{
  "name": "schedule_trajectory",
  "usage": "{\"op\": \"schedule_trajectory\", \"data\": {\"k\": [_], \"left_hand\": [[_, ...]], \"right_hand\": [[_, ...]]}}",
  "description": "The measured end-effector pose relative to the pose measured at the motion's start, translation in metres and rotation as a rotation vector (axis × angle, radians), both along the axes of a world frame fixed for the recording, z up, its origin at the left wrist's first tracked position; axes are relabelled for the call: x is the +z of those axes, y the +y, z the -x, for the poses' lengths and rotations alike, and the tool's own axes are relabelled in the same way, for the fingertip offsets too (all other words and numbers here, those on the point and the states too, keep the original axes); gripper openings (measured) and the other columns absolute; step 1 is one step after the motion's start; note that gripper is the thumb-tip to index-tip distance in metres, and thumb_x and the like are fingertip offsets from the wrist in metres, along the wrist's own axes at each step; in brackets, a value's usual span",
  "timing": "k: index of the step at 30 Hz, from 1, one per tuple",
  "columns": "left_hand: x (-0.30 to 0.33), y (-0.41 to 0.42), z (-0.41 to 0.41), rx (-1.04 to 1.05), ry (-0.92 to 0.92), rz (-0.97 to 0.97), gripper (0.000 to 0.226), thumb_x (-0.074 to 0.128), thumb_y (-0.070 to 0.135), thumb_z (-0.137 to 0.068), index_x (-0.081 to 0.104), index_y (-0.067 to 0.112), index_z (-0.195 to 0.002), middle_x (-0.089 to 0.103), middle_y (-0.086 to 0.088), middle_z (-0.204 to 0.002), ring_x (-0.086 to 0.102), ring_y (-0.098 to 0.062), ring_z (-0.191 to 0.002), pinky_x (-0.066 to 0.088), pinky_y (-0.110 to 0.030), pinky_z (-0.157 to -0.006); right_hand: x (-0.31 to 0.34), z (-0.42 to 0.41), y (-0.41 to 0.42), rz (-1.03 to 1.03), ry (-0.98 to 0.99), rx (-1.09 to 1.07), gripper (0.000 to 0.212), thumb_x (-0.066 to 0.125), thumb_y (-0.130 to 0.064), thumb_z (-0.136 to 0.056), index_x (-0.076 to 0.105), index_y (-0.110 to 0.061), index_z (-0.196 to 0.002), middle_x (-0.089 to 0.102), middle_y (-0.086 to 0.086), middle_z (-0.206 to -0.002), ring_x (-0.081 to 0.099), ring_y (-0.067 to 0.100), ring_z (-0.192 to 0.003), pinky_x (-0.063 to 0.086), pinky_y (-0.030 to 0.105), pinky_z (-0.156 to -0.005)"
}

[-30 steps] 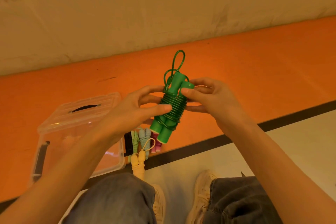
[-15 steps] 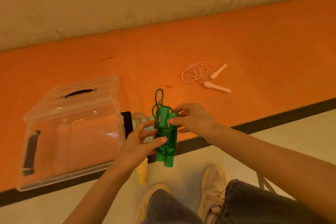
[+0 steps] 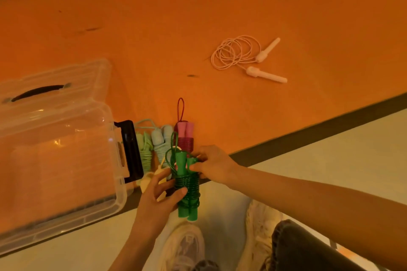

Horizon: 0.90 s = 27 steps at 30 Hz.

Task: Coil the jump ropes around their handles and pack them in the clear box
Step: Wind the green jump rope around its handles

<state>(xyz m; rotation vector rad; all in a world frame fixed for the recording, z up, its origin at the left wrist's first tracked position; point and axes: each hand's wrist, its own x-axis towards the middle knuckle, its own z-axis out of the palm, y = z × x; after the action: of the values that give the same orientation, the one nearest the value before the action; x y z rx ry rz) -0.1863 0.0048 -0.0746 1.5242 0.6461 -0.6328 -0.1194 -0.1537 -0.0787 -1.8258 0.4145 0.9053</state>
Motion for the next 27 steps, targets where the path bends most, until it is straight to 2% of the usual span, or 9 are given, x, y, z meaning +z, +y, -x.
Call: {"op": "schedule_trajectory", "data": {"k": [4, 8, 10, 12, 13, 17, 20, 24, 27], "left_hand": [[-0.029, 0.005, 0.005, -0.035, -0.017, -0.083, 0.054, 0.074, 0.004, -0.080, 0.055, 0.028, -0.124, 0.067, -0.005, -0.109, 0.065, -0.018, -0.105, 0.056, -0.038, -0.085], [-0.042, 0.005, 0.008, -0.152, -0.104, -0.249, 0.055, 0.071, 0.007, -0.084, 0.048, 0.034, -0.125, 0.062, 0.008, -0.107, 0.067, -0.006, -0.088, 0.055, -0.022, -0.073], [-0.045, 0.004, 0.011, -0.241, -0.131, -0.352, 0.059, 0.072, 0.010, -0.084, 0.046, 0.034, -0.131, 0.060, 0.012, -0.105, 0.065, -0.008, -0.090, 0.055, -0.024, -0.076], [-0.048, 0.004, 0.013, -0.340, -0.176, -0.493, 0.061, 0.074, 0.017, -0.082, 0.045, 0.035, -0.133, 0.059, 0.008, -0.108, 0.063, -0.013, -0.096, 0.057, -0.035, -0.079], [-0.047, 0.004, 0.013, -0.379, -0.191, -0.553, 0.061, 0.074, 0.020, -0.082, 0.045, 0.035, -0.133, 0.059, 0.006, -0.109, 0.063, -0.015, -0.096, 0.057, -0.039, -0.078], [-0.042, 0.002, 0.012, -0.433, -0.219, -0.661, 0.056, 0.072, 0.022, -0.083, 0.045, 0.031, -0.131, 0.059, 0.008, -0.102, 0.064, -0.016, -0.090, 0.056, -0.043, -0.073], [-0.040, 0.002, 0.014, -0.438, -0.229, -0.667, 0.057, 0.071, 0.020, -0.084, 0.043, 0.028, -0.133, 0.059, 0.008, -0.100, 0.064, -0.017, -0.089, 0.056, -0.044, -0.074], [-0.037, 0.002, 0.017, -0.462, -0.245, -0.687, 0.056, 0.069, 0.020, -0.085, 0.043, 0.025, -0.135, 0.056, 0.006, -0.110, 0.062, -0.014, -0.091, 0.057, -0.038, -0.073], [-0.036, 0.001, 0.019, -0.467, -0.234, -0.668, 0.052, 0.069, 0.021, -0.086, 0.046, 0.024, -0.133, 0.054, 0.007, -0.109, 0.060, -0.011, -0.092, 0.055, -0.034, -0.075]], "right_hand": [[-0.030, 0.001, 0.009, -0.015, 0.033, 0.011, 0.033, 0.063, -0.001, -0.087, 0.059, -0.002, -0.120, 0.060, 0.018, -0.116, 0.058, 0.033, -0.110, 0.047, 0.046, -0.097], [-0.047, 0.005, 0.015, -0.009, 0.044, -0.004, 0.030, 0.064, 0.004, -0.083, 0.062, 0.000, -0.113, 0.059, 0.011, -0.098, 0.062, 0.034, -0.100, 0.049, 0.049, -0.093], [-0.056, 0.011, 0.012, -0.014, 0.049, -0.031, 0.030, 0.063, 0.007, -0.083, 0.063, 0.000, -0.112, 0.060, 0.010, -0.094, 0.065, 0.027, -0.085, 0.057, 0.036, -0.079], [-0.058, 0.017, 0.008, -0.015, 0.054, -0.033, 0.032, 0.062, 0.009, -0.083, 0.062, -0.001, -0.113, 0.060, 0.008, -0.090, 0.058, 0.010, -0.067, 0.051, 0.015, -0.057], [-0.060, 0.019, 0.006, 0.003, 0.028, -0.022, 0.033, 0.063, 0.009, -0.082, 0.063, -0.003, -0.113, 0.061, 0.007, -0.090, 0.056, 0.008, -0.065, 0.049, 0.015, -0.055], [-0.064, 0.023, 0.010, 0.092, -0.089, 0.036, 0.031, 0.074, -0.001, -0.074, 0.058, -0.013, -0.099, 0.059, 0.005, -0.085, 0.059, 0.019, -0.080, 0.054, 0.042, -0.079], [-0.067, 0.026, 0.017, 0.138, -0.144, 0.087, 0.028, 0.073, -0.006, -0.077, 0.052, -0.017, -0.091, 0.060, 0.007, -0.084, 0.061, 0.024, -0.080, 0.052, 0.043, -0.078], [-0.067, 0.026, 0.018, 0.136, -0.186, 0.109, 0.024, 0.072, -0.007, -0.079, 0.056, -0.014, -0.094, 0.064, 0.013, -0.089, 0.062, 0.027, -0.082, 0.052, 0.044, -0.077], [-0.068, 0.023, 0.016, 0.111, -0.172, 0.099, 0.022, 0.070, -0.002, -0.080, 0.056, -0.012, -0.095, 0.061, 0.011, -0.085, 0.060, 0.023, -0.075, 0.054, 0.043, -0.075]]}}
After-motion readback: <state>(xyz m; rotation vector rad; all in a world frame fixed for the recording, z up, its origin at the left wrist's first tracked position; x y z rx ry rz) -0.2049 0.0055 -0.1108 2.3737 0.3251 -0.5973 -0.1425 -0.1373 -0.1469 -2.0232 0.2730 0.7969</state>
